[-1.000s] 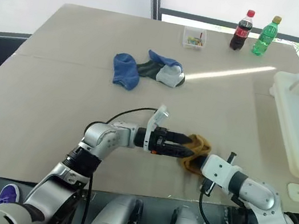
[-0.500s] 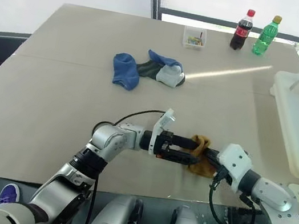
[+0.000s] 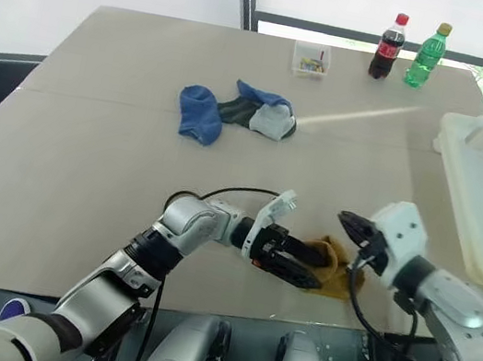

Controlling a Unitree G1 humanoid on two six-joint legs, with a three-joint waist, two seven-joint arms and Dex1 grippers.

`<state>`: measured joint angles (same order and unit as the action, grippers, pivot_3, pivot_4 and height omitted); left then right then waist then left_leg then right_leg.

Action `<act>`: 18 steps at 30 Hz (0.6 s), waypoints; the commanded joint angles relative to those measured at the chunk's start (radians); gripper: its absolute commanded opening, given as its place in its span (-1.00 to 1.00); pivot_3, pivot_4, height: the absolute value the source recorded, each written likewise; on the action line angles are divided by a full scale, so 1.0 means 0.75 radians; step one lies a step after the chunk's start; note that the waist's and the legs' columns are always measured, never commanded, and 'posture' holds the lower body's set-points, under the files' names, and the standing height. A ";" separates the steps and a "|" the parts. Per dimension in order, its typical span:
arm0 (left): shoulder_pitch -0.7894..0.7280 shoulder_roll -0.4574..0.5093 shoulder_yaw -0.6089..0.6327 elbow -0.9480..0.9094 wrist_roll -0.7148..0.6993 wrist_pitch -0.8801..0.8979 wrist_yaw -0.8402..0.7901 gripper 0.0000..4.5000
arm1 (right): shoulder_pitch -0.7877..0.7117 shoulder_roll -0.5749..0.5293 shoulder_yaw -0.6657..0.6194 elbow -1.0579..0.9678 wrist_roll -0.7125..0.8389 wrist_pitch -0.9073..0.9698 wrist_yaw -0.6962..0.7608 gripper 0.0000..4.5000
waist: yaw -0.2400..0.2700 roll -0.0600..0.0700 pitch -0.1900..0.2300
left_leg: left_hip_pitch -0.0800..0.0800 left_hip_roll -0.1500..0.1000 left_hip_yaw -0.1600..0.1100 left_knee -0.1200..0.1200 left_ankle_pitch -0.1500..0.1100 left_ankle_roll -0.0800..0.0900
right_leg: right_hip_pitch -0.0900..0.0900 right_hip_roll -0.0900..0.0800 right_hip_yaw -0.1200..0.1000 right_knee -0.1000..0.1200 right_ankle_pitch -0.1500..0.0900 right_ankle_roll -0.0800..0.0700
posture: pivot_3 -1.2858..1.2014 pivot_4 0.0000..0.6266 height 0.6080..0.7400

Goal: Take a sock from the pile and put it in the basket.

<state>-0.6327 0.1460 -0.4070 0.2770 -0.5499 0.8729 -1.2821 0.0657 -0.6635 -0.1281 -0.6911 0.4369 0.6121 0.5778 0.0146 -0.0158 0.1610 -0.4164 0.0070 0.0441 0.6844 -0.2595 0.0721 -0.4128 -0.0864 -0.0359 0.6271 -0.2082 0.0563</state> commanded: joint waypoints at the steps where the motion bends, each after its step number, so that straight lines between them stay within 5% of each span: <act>1: -0.032 -0.026 0.001 0.014 -0.005 0.058 0.015 1.00 | -0.027 -0.016 0.076 -0.027 -0.024 0.043 -0.009 -0.53 | 0.009 0.000 0.000 | -0.001 0.000 -0.001 0.000 0.000 0.000 | 0.000 0.000 -0.001 0.000 0.000 0.000 | 0.03 -0.52 0.88; 6: -0.005 -0.006 0.049 -0.056 -0.007 0.054 0.067 1.00 | 0.012 -0.054 0.143 0.030 -0.116 0.039 -0.007 0.49 | 0.006 0.000 0.000 | -0.002 -0.001 0.000 0.000 -0.001 0.002 | 0.000 -0.001 0.000 -0.002 0.000 0.000 | 0.03 -0.52 0.88; 13: 0.092 0.087 0.177 -0.309 -0.067 0.114 0.221 1.00 | 0.133 -0.061 0.156 0.127 -0.222 -0.073 0.002 0.49 | -0.001 0.000 0.000 | -0.001 0.000 0.000 0.000 -0.001 0.002 | 0.000 -0.001 0.001 -0.001 0.000 0.000 | 0.03 -0.52 0.88; 18: 0.233 0.336 0.244 -0.594 -0.087 0.104 0.207 1.00 | 0.180 -0.059 0.174 0.174 -0.218 -0.071 0.041 0.49 | -0.002 0.001 -0.001 | 0.001 0.002 0.001 0.000 -0.001 0.002 | 0.000 0.000 0.002 0.000 0.000 0.000 | 0.03 -0.52 0.88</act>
<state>-0.4744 0.3786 -0.2357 -0.1008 -0.5991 0.9591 -1.1147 0.1827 -0.6993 -0.0080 -0.5771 0.2814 0.5531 0.5879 0.0128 -0.0148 0.1604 -0.4156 0.0082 0.0449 0.6840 -0.2603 0.0732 -0.4124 -0.0866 -0.0349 0.6268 -0.2084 0.0565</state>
